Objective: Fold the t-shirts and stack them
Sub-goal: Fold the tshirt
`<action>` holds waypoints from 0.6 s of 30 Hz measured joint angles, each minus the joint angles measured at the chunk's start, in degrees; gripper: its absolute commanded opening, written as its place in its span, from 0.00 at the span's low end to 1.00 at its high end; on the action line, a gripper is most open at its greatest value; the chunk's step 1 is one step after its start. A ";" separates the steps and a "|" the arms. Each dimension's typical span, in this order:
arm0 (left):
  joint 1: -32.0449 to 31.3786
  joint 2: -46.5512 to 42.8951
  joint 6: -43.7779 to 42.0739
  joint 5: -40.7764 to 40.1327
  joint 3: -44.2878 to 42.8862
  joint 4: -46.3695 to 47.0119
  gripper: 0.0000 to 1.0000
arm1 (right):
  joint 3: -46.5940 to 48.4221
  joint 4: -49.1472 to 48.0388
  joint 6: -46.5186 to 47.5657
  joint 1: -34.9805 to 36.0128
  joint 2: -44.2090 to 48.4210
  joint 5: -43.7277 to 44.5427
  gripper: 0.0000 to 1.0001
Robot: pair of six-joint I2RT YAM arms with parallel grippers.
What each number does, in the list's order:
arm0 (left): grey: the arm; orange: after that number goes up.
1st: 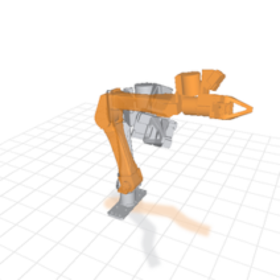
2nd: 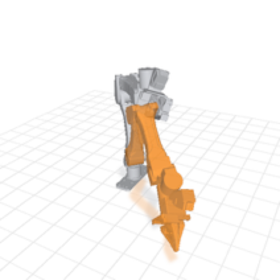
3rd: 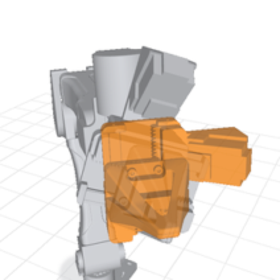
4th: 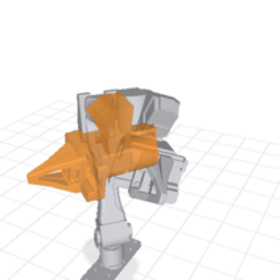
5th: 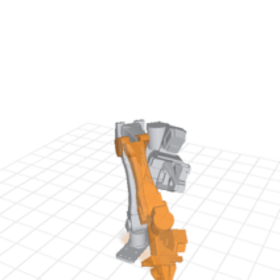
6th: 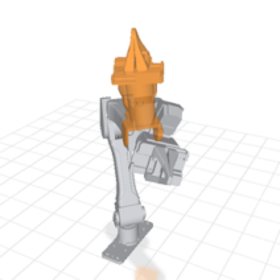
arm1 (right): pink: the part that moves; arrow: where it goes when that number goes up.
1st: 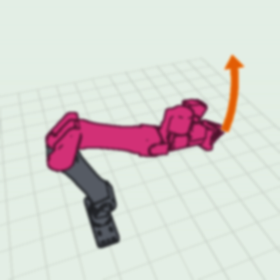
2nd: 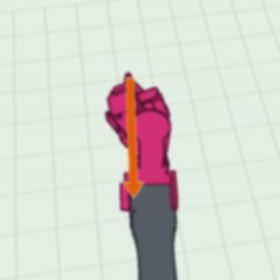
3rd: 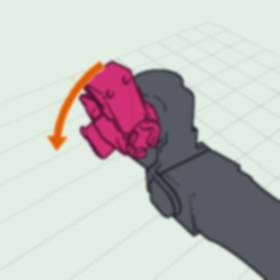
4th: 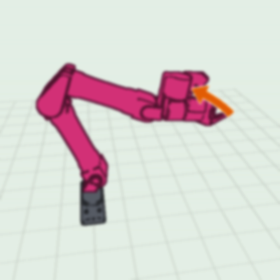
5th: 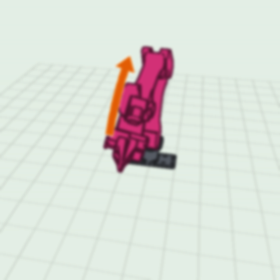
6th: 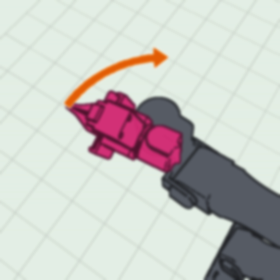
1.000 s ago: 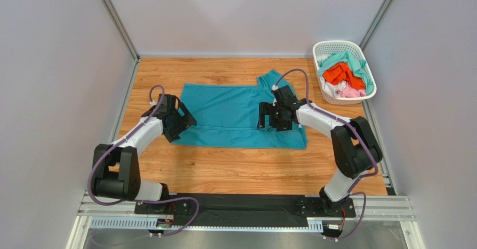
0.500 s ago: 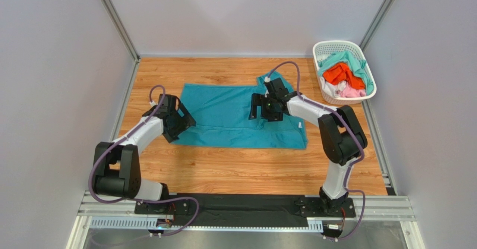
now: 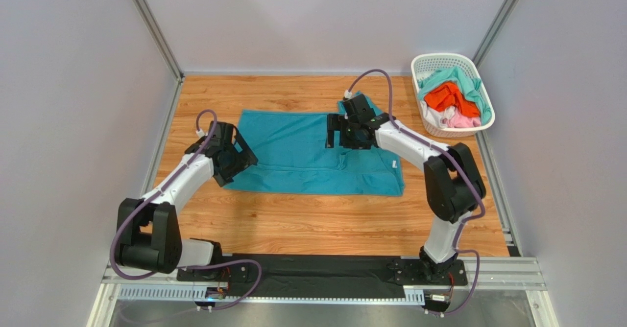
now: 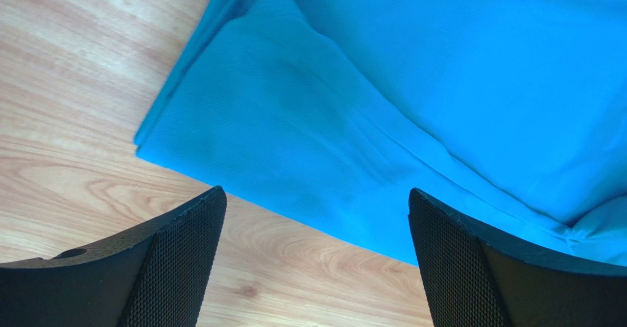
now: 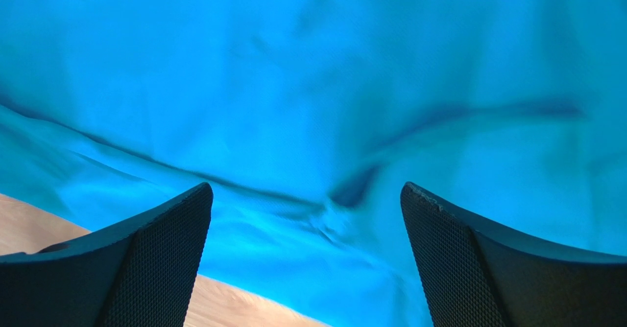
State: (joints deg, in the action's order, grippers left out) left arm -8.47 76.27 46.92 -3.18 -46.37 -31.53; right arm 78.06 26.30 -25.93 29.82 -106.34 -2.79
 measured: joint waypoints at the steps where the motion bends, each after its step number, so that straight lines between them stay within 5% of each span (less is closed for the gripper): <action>1: -0.76 -0.04 -0.04 -0.37 -0.70 -0.52 1.00 | -2.14 0.90 0.02 0.00 2.23 1.33 1.00; 9: -3.52 3.19 -1.20 -0.76 -5.92 -0.63 1.00 | -14.97 7.19 0.02 -0.02 18.58 11.50 1.00; 18: -3.52 16.24 -2.75 -0.76 -8.59 -0.44 1.00 | -17.25 9.60 0.24 -0.13 9.90 16.72 1.00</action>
State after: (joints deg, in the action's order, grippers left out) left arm -11.99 92.51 44.16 -3.95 -54.96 -31.97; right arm 60.82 35.90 -25.69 29.69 -96.44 13.93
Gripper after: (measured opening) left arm 0.994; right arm 0.998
